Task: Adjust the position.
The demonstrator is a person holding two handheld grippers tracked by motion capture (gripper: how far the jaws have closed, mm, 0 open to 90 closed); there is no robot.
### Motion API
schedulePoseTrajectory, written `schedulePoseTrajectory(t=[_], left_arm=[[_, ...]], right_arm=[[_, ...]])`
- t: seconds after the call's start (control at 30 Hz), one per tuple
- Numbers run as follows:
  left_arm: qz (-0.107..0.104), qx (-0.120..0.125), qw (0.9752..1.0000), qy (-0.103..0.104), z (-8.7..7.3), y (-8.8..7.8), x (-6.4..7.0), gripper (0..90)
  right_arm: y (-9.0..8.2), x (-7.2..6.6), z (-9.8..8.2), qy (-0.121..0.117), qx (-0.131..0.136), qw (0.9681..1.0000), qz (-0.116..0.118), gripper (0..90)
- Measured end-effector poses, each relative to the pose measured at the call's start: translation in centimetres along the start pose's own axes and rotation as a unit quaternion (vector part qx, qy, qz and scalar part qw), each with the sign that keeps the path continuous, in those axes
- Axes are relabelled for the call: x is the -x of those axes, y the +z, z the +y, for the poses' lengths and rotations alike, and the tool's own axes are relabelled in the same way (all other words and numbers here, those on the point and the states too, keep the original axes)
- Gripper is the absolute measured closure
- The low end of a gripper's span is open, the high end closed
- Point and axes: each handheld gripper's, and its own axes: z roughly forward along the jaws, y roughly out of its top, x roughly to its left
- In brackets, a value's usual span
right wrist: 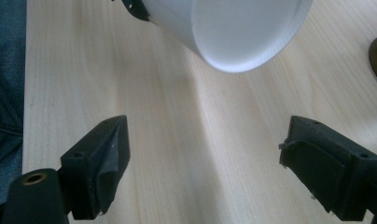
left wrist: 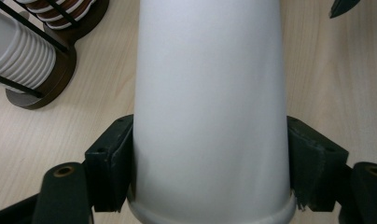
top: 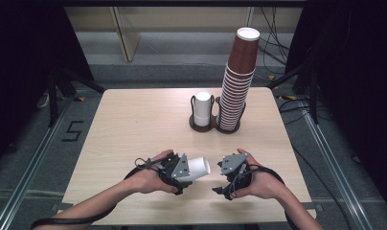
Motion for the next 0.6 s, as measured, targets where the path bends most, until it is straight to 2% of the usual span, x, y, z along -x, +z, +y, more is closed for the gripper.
schedulePoseTrajectory(t=[0.07, 0.13, 0.2, 0.27, 0.37, 0.4, 0.43, 0.5, 0.57, 0.6], left_arm=[[-0.004, -0.008, 0.9999, 0.01, 0.2, 0.0, -0.2, 26.0], [-0.002, -0.008, 0.9999, 0.01, 0.2, 0.0, -0.2, 26.0], [-0.003, -0.012, 0.9998, 0.013, 0.3, 0.1, -0.4, 26.0], [-0.008, -0.017, 0.9997, 0.016, 0.4, 0.2, -0.4, 26.0], [-0.01, -0.022, 0.9994, 0.024, 0.5, 0.3, -0.4, 26.0], [-0.012, -0.023, 0.9993, 0.027, 0.6, 0.5, -0.4, 26.0], [-0.013, -0.023, 0.9992, 0.029, 0.6, 0.6, -0.3, 26.0], [-0.014, -0.027, 0.9989, 0.034, 0.7, 0.7, -0.2, 26.0], [-0.015, -0.027, 0.9989, 0.036, 0.9, 0.8, 0.0, 26.0], [-0.017, -0.027, 0.9986, 0.042, 1.1, 0.9, 0.1, 26.0]], right_arm=[[0.1, 0.0, 0.2, 0.007, -0.001, 1.0, 0.004, 15.2], [0.1, -0.1, 0.3, 0.015, -0.006, 0.9999, 0.005, 15.2], [0.2, 0.1, 0.4, -0.004, -0.003, 1.0, -0.001, 15.2], [0.3, 0.1, 0.6, 0.0, -0.006, 1.0, 0.005, 15.2], [0.3, 0.1, 0.7, -0.002, -0.002, 1.0, 0.002, 15.2], [0.2, 0.3, 0.9, -0.016, 0.0, 0.9999, -0.004, 15.2], [0.1, 0.3, 0.9, -0.018, 0.0, 0.9998, -0.002, 15.2], [0.2, 0.1, 1.1, -0.008, 0.0, 1.0, 0.002, 15.2], [0.2, 0.1, 1.2, -0.011, -0.001, 0.9999, 0.005, 15.2], [0.2, 0.1, 1.4, -0.024, 0.001, 0.9997, 0.003, 15.2]])
